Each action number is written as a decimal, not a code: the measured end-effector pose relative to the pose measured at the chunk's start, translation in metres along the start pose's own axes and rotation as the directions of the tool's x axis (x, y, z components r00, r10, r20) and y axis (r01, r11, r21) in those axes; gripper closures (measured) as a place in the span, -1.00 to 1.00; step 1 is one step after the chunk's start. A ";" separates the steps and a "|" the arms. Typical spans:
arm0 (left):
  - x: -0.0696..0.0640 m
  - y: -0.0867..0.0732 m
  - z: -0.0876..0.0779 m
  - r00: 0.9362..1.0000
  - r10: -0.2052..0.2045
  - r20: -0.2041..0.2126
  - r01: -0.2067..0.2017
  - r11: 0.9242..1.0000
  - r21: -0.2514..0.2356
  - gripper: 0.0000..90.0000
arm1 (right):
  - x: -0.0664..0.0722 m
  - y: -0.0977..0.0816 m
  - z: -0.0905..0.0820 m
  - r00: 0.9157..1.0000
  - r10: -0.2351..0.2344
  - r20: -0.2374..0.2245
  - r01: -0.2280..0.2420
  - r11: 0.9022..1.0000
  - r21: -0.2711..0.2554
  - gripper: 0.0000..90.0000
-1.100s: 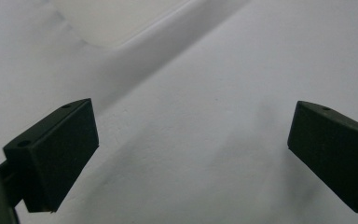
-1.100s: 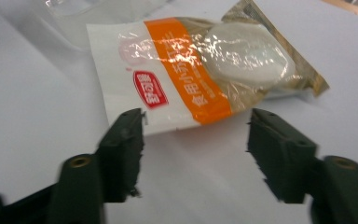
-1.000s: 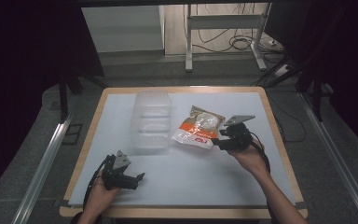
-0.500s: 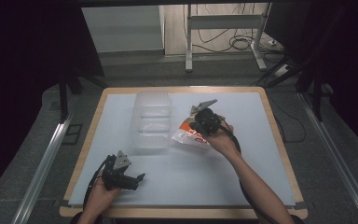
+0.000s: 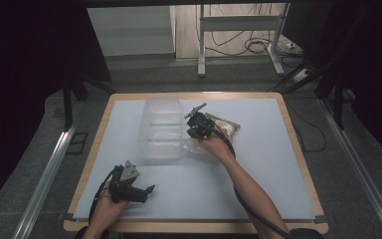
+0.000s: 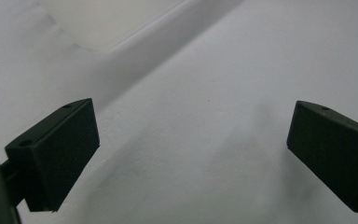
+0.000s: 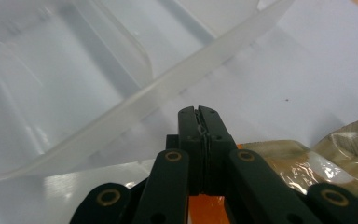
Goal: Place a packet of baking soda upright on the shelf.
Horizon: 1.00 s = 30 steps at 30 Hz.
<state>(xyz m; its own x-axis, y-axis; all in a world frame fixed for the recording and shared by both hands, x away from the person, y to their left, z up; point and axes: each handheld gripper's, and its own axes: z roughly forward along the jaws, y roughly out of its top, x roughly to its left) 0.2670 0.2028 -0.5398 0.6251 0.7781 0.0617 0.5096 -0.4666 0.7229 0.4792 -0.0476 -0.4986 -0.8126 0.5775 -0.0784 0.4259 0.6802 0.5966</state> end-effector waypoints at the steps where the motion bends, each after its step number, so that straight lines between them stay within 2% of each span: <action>1: 0.000 0.000 0.000 1.000 0.001 0.001 -0.001 1.000 0.000 -0.95 | -0.001 -0.001 0.003 1.000 0.003 -0.003 -0.003 1.000 0.008 0.95; 5: 0.000 0.000 0.000 1.000 0.002 0.001 -0.002 1.000 0.000 -0.95 | -0.003 -0.007 0.008 1.000 0.007 -0.004 -0.007 0.999 0.032 0.96; 9: 0.000 0.000 0.000 1.000 0.006 -0.001 -0.006 1.000 0.001 -0.95 | -0.003 -0.013 0.011 1.000 -0.009 0.004 0.008 0.998 0.062 0.97; 14: 0.000 0.000 0.000 1.000 0.007 -0.002 -0.007 1.000 0.001 -0.95 | -0.003 -0.018 0.009 1.000 0.006 -0.005 -0.005 0.998 0.058 0.97; 20: -0.001 0.000 0.000 1.000 0.008 -0.002 -0.008 1.000 0.002 -0.95 | -0.002 -0.024 0.003 1.000 -0.005 0.000 0.005 0.997 0.075 0.97; 30: -0.001 0.000 0.000 1.000 0.008 -0.003 -0.008 1.000 0.003 -0.95 | -0.004 -0.047 -0.017 0.999 -0.037 0.019 0.035 0.995 0.093 0.98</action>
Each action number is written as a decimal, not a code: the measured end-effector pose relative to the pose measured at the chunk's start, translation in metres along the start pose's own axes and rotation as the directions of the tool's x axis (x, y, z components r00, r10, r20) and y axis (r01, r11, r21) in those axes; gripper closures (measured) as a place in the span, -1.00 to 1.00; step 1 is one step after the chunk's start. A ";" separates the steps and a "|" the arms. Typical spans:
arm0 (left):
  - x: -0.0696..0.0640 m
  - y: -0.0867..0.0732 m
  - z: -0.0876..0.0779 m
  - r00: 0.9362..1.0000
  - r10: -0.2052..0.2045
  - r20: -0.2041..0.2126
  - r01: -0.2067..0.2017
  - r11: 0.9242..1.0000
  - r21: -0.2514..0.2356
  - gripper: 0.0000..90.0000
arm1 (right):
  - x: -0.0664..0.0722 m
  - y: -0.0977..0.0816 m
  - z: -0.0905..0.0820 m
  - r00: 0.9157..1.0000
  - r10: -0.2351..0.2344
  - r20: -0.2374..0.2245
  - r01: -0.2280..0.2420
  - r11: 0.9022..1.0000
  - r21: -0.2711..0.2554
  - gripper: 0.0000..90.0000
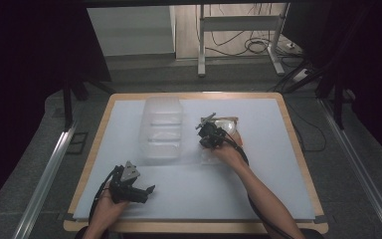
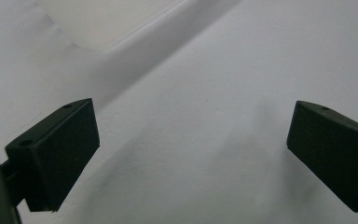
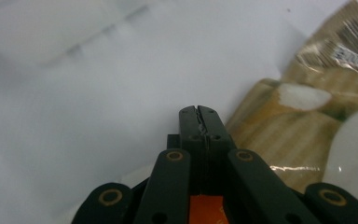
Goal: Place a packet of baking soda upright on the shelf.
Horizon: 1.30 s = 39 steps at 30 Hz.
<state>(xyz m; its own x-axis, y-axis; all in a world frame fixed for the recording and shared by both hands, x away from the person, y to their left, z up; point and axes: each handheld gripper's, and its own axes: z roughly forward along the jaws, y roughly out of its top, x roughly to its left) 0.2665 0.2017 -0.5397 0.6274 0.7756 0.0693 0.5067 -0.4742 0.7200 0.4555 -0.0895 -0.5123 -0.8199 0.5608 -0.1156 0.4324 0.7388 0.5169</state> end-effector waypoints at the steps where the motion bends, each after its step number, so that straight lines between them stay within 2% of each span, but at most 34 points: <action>1: 0.000 0.000 0.000 1.000 0.000 0.000 0.000 1.000 0.000 -0.95 | 0.000 -0.002 -0.002 1.000 0.001 0.002 -0.001 1.000 0.000 0.98; 12: -0.001 0.000 0.001 1.000 0.001 -0.002 -0.001 1.000 0.003 -0.95 | -0.019 -0.040 -0.025 0.999 0.026 0.043 -0.027 1.000 0.007 0.98; 19: -0.001 0.000 0.001 1.000 0.003 -0.002 -0.003 1.000 0.005 -0.95 | -0.039 -0.060 -0.036 0.993 0.065 0.101 -0.067 0.998 0.013 0.98; 21: -0.001 0.001 0.001 1.000 0.003 -0.002 -0.003 1.000 0.005 -0.95 | -0.046 -0.066 -0.039 0.990 0.096 0.103 -0.097 0.995 -0.005 0.98; 23: -0.001 0.001 0.001 1.000 0.003 -0.002 -0.003 1.000 0.005 -0.95 | -0.047 -0.069 -0.040 0.989 0.107 0.098 -0.106 0.994 -0.015 0.98; 25: -0.001 0.001 0.001 1.000 0.003 -0.002 -0.003 1.000 0.006 -0.95 | -0.043 -0.070 -0.041 0.990 0.092 0.109 -0.091 0.996 -0.020 0.97; 27: -0.001 0.001 0.001 1.000 0.002 -0.002 -0.002 1.000 0.006 -0.95 | -0.041 -0.070 -0.043 0.991 0.089 0.097 -0.087 0.996 -0.031 0.96; 31: -0.001 0.001 0.001 1.000 0.004 -0.003 -0.004 1.000 0.007 -0.94 | -0.038 -0.067 -0.054 0.991 0.093 0.101 -0.086 0.994 -0.066 0.85; 34: -0.001 0.001 0.001 1.000 0.007 -0.003 -0.007 1.000 0.007 -0.94 | -0.037 -0.066 -0.064 0.988 0.115 0.099 -0.105 0.989 -0.104 0.70; 39: -0.001 0.000 0.001 1.000 0.007 0.000 -0.007 1.000 0.004 -0.94 | -0.040 -0.069 -0.073 0.984 0.139 0.109 -0.127 0.986 -0.112 0.39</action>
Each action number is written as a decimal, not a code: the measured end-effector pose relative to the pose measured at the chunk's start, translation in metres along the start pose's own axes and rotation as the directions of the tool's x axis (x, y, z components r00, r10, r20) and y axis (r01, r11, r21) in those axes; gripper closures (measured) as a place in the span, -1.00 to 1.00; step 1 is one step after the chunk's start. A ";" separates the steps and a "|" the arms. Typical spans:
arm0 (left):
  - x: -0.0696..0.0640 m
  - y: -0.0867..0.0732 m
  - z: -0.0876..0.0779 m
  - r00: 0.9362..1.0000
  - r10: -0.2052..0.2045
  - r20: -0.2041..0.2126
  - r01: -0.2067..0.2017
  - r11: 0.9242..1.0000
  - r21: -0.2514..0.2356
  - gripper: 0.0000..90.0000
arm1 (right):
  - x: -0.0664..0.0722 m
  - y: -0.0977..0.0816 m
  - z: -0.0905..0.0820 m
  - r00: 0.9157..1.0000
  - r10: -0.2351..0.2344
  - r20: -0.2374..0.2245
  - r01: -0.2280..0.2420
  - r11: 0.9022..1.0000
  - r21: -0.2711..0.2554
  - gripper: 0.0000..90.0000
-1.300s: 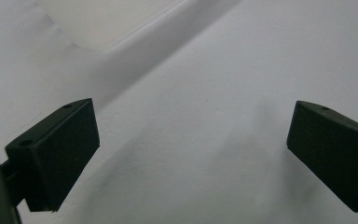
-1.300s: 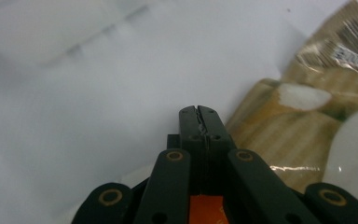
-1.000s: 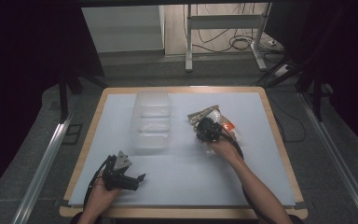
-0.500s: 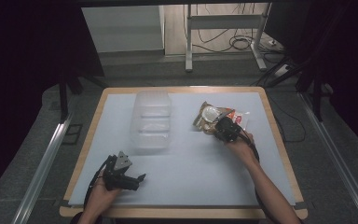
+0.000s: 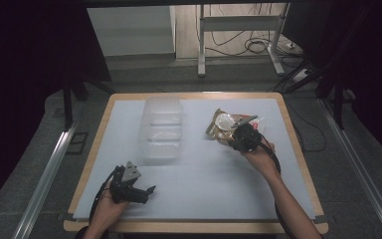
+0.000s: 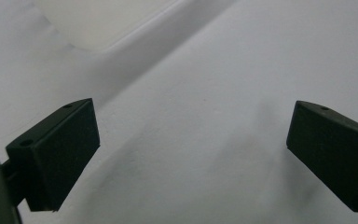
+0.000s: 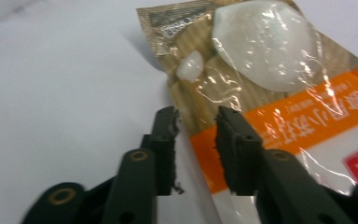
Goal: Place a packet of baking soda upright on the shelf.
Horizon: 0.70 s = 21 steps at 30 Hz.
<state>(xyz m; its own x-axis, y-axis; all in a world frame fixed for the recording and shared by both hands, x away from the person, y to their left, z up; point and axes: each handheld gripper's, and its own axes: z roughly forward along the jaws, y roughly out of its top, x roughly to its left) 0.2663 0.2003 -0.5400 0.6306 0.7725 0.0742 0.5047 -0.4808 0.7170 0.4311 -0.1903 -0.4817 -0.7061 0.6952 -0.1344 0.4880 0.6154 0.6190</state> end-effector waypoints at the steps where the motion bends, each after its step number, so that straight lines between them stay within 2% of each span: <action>1: 0.000 0.000 0.000 1.000 -0.002 0.001 0.002 1.000 -0.002 -0.94 | -0.002 -0.001 -0.001 1.000 0.007 0.006 -0.007 1.000 -0.001 0.33; 5: 0.001 0.000 -0.001 1.000 -0.006 0.002 0.006 1.000 -0.005 -0.94 | -0.014 -0.006 -0.008 0.998 0.052 0.038 -0.052 0.999 -0.009 -0.03; 10: 0.001 0.000 -0.001 1.000 -0.005 0.005 0.005 1.000 -0.006 -0.94 | -0.030 -0.014 -0.018 0.992 0.087 0.091 -0.084 0.996 -0.038 -0.33; 13: 0.001 0.000 -0.001 1.000 -0.005 0.006 0.005 1.000 -0.008 -0.93 | -0.042 -0.020 -0.025 0.987 0.111 0.118 -0.105 0.993 -0.059 -0.43; 17: 0.001 0.000 -0.002 1.000 -0.006 0.002 0.006 1.000 -0.020 -0.93 | -0.056 -0.030 -0.032 0.979 0.145 0.145 -0.137 0.989 -0.060 -0.52; 21: 0.002 0.000 -0.005 1.000 -0.024 0.006 0.025 0.998 -0.051 -0.94 | -0.068 -0.040 -0.034 0.971 0.187 0.152 -0.179 0.982 -0.065 -0.56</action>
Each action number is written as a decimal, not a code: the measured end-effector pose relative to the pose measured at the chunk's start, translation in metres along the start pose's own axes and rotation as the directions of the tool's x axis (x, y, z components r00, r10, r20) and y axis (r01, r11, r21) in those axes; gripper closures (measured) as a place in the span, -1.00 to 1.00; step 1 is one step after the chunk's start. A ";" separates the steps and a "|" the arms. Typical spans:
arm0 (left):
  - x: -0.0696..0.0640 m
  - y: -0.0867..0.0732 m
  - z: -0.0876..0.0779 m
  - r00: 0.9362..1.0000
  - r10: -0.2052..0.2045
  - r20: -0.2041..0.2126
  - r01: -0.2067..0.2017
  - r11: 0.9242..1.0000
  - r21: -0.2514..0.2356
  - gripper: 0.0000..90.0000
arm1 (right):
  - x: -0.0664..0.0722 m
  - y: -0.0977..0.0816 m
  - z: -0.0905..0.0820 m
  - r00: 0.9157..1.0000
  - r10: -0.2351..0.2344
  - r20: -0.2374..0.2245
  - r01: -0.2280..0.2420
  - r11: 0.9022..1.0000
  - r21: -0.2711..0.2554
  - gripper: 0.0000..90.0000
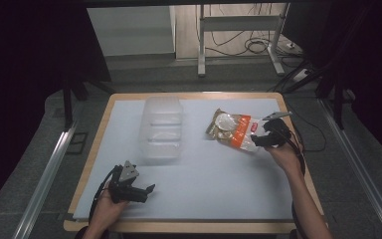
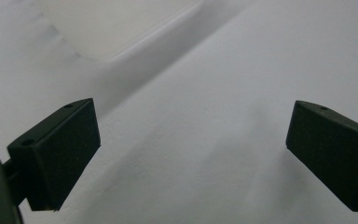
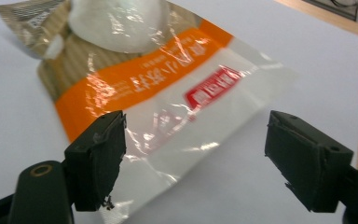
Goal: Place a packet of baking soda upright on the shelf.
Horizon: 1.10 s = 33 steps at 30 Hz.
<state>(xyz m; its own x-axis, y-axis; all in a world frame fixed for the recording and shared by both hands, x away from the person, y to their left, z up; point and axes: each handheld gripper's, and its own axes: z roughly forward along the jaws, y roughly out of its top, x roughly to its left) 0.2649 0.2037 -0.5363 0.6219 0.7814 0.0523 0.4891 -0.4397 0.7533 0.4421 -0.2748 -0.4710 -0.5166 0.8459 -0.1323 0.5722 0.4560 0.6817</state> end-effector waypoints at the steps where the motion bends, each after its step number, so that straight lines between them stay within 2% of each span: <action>1: 0.000 0.000 0.000 1.000 -0.003 0.001 0.003 1.000 -0.003 -0.94 | -0.003 -0.002 0.001 1.000 0.013 -0.008 -0.013 1.000 -0.001 -0.56; 4: 0.001 0.000 -0.001 1.000 -0.007 0.003 0.007 1.000 -0.007 -0.94 | -0.008 -0.007 0.006 0.998 0.048 -0.032 -0.048 0.999 0.005 -0.58; 9: 0.000 0.000 -0.001 1.000 -0.003 0.005 0.003 1.000 -0.009 -0.94 | -0.010 -0.012 0.019 0.994 0.080 -0.070 -0.079 0.997 0.016 -0.60; 13: 0.000 0.000 0.000 1.000 -0.002 0.007 0.002 1.000 -0.007 -0.94 | -0.012 -0.014 0.029 0.987 0.107 -0.118 -0.105 0.994 0.017 -0.60; 18: -0.001 0.001 0.000 1.000 0.004 0.008 -0.003 1.000 -0.004 -0.94 | -0.013 -0.014 0.040 0.972 0.141 -0.185 -0.141 0.990 0.015 -0.52; 19: -0.001 0.001 0.000 1.000 0.004 0.008 -0.004 1.000 -0.003 -0.94 | -0.014 -0.013 0.042 0.966 0.154 -0.207 -0.154 0.988 0.016 -0.49; 20: -0.001 0.001 0.001 1.000 0.005 0.008 -0.005 1.000 -0.002 -0.94 | -0.014 -0.013 0.043 0.964 0.160 -0.214 -0.160 0.987 0.015 -0.46; 22: -0.001 0.001 0.001 1.000 0.006 0.007 -0.006 1.000 0.000 -0.94 | -0.014 -0.011 0.047 0.954 0.182 -0.238 -0.185 0.983 0.009 -0.33; 26: -0.001 0.000 0.001 1.000 0.005 0.004 -0.005 1.000 0.002 -0.94 | -0.013 -0.005 0.051 0.946 0.192 -0.261 -0.200 0.980 -0.007 -0.10; 28: -0.001 0.000 0.001 1.000 0.006 0.003 -0.006 1.000 0.004 -0.93 | -0.009 -0.002 0.054 0.945 0.188 -0.267 -0.198 0.980 -0.008 0.03; 30: -0.001 0.000 0.001 1.000 0.008 0.003 -0.008 1.000 0.005 -0.93 | -0.006 0.002 0.057 0.951 0.179 -0.252 -0.187 0.982 -0.009 0.17; 32: -0.001 0.000 0.001 1.000 0.012 0.001 -0.012 1.000 0.009 -0.93 | -0.003 0.005 0.058 0.955 0.170 -0.241 -0.177 0.984 -0.005 0.39; 33: -0.001 0.000 0.001 1.000 0.013 0.001 -0.013 1.000 0.010 -0.93 | -0.001 0.007 0.057 0.962 0.165 -0.217 -0.169 0.986 0.000 0.54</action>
<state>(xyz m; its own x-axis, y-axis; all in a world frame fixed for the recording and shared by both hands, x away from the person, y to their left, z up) 0.2653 0.2024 -0.5369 0.6286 0.7753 0.0612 0.4870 -0.4537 0.7463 0.4833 -0.2571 -0.5074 -0.5408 0.8293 0.1409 0.6513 0.3069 0.6940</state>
